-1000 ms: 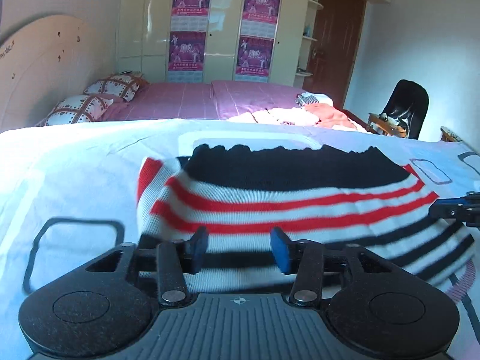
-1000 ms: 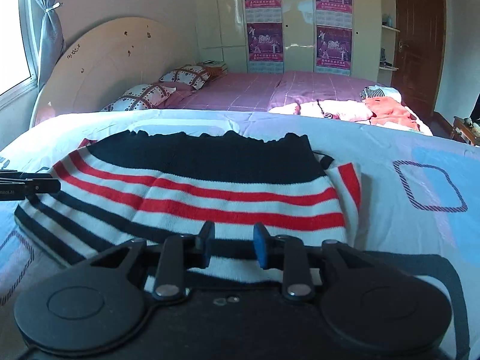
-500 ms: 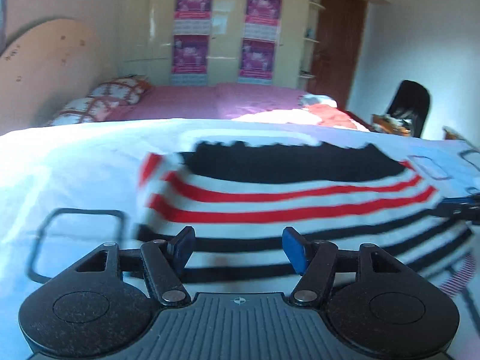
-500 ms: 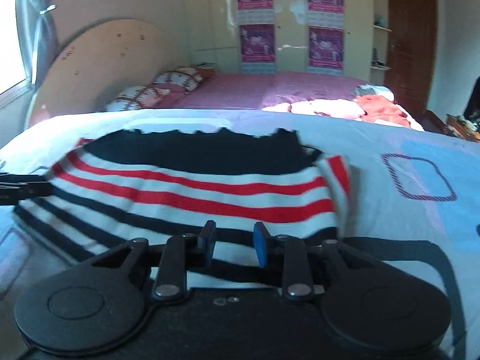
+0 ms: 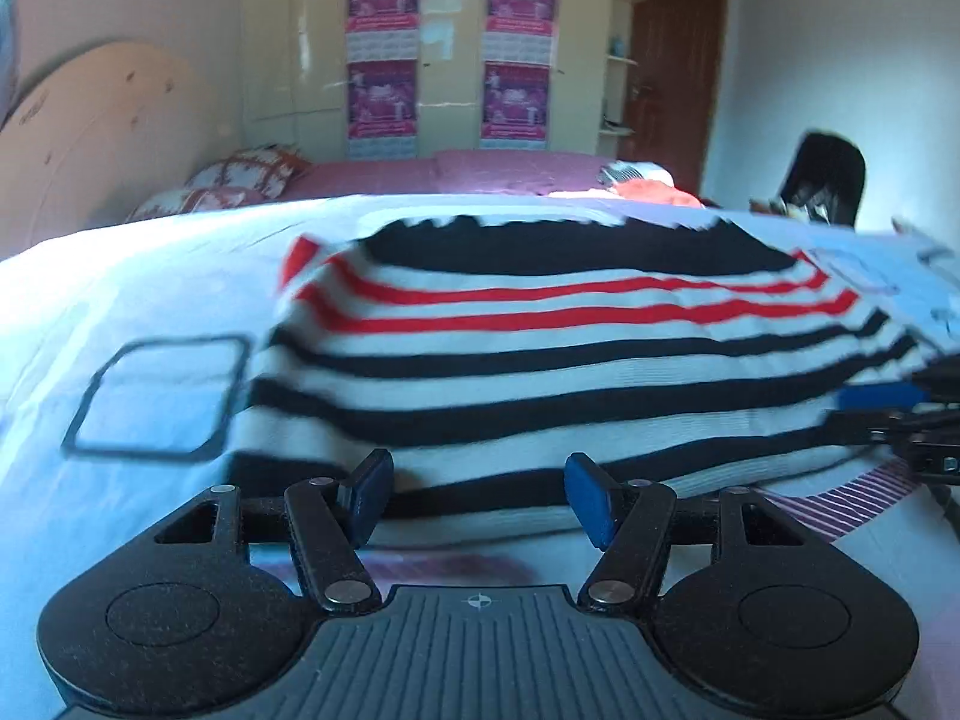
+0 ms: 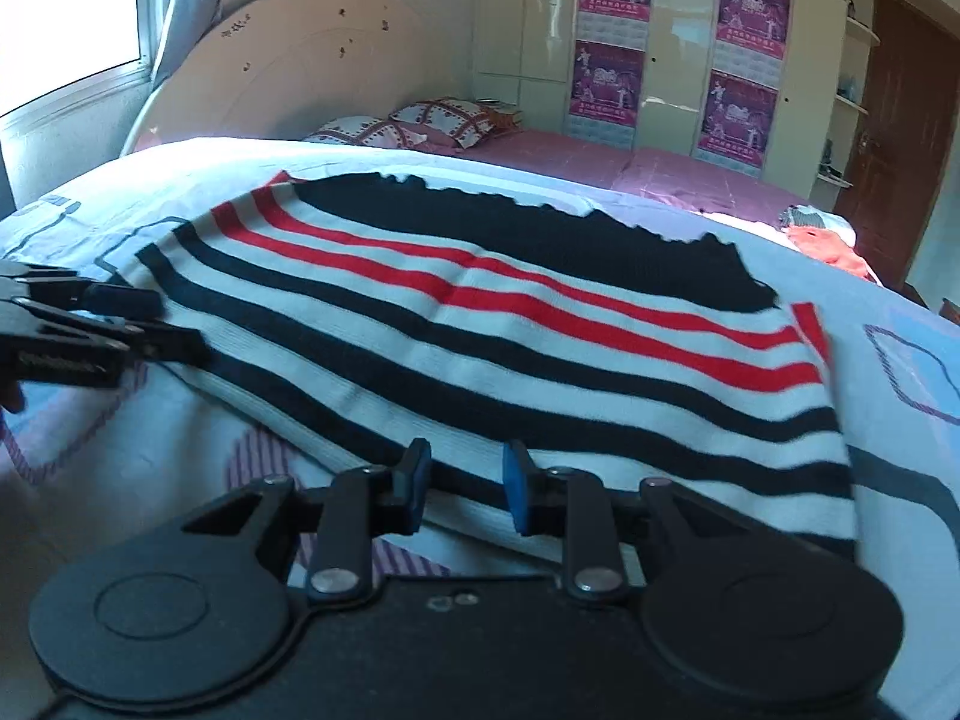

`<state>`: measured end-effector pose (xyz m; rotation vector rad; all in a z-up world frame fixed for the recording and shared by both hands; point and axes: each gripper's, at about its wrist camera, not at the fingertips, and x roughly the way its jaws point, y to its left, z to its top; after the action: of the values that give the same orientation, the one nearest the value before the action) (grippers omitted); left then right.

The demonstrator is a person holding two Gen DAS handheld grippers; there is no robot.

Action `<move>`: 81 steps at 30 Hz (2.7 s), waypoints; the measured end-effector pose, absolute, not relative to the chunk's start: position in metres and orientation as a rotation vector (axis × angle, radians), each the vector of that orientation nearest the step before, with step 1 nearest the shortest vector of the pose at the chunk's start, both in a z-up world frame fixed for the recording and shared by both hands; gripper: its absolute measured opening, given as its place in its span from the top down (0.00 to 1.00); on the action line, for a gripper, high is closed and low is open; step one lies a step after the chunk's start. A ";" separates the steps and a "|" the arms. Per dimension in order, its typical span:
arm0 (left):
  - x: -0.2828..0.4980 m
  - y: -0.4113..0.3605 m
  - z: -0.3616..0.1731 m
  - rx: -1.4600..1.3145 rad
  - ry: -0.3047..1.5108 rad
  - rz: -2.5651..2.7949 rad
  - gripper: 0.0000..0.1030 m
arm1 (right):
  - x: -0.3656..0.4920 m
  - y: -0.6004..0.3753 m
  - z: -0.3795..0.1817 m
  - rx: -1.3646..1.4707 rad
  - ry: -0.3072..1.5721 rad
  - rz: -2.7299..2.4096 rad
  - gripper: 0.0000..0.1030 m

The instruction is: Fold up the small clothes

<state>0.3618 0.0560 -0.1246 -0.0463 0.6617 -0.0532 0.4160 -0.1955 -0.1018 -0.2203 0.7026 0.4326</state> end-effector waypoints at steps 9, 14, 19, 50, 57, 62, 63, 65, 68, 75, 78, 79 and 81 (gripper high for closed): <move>0.359 0.096 -0.130 -0.128 0.668 -0.055 0.44 | 0.408 -0.304 -0.106 -0.082 0.752 0.244 0.78; 0.363 0.095 -0.124 -0.155 0.688 -0.051 0.43 | 0.410 -0.295 -0.105 -0.082 0.759 0.210 0.78; 0.369 0.100 -0.124 -0.134 0.699 0.023 0.43 | 0.410 -0.295 -0.094 -0.071 0.746 0.173 0.74; 0.340 0.128 -0.184 -0.960 0.616 0.019 0.53 | 0.393 -0.252 -0.067 0.364 0.719 0.334 0.81; 0.371 0.130 -0.188 -0.982 0.590 0.033 0.53 | 0.407 -0.252 -0.076 0.353 0.745 0.333 0.80; 0.389 0.132 -0.191 -0.990 0.573 0.042 0.53 | 0.423 -0.250 -0.077 0.347 0.748 0.345 0.79; 0.396 0.130 -0.192 -0.990 0.570 0.045 0.53 | 0.428 -0.249 -0.077 0.344 0.747 0.350 0.79; 0.405 0.129 -0.193 -0.989 0.564 0.050 0.53 | 0.437 -0.245 -0.078 0.344 0.746 0.357 0.79; 0.413 0.127 -0.195 -0.990 0.545 0.060 0.53 | 0.451 -0.238 -0.082 0.329 0.750 0.360 0.79; 0.424 0.124 -0.197 -0.994 0.502 0.087 0.53 | 0.477 -0.203 -0.085 0.206 0.735 0.379 0.94; 0.433 0.123 -0.197 -0.994 0.500 0.079 0.53 | 0.487 -0.190 -0.083 0.156 0.724 0.398 0.94; 0.435 0.123 -0.197 -0.989 0.500 0.077 0.55 | 0.490 -0.186 -0.084 0.142 0.728 0.402 0.94; 0.434 0.126 -0.202 -0.994 0.524 0.089 0.79 | 0.497 -0.180 -0.086 0.127 0.733 0.416 0.94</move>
<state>0.4336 0.1261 -0.2020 -0.9937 0.5245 0.0889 0.4970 -0.1797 -0.0859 0.1274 0.7329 0.4157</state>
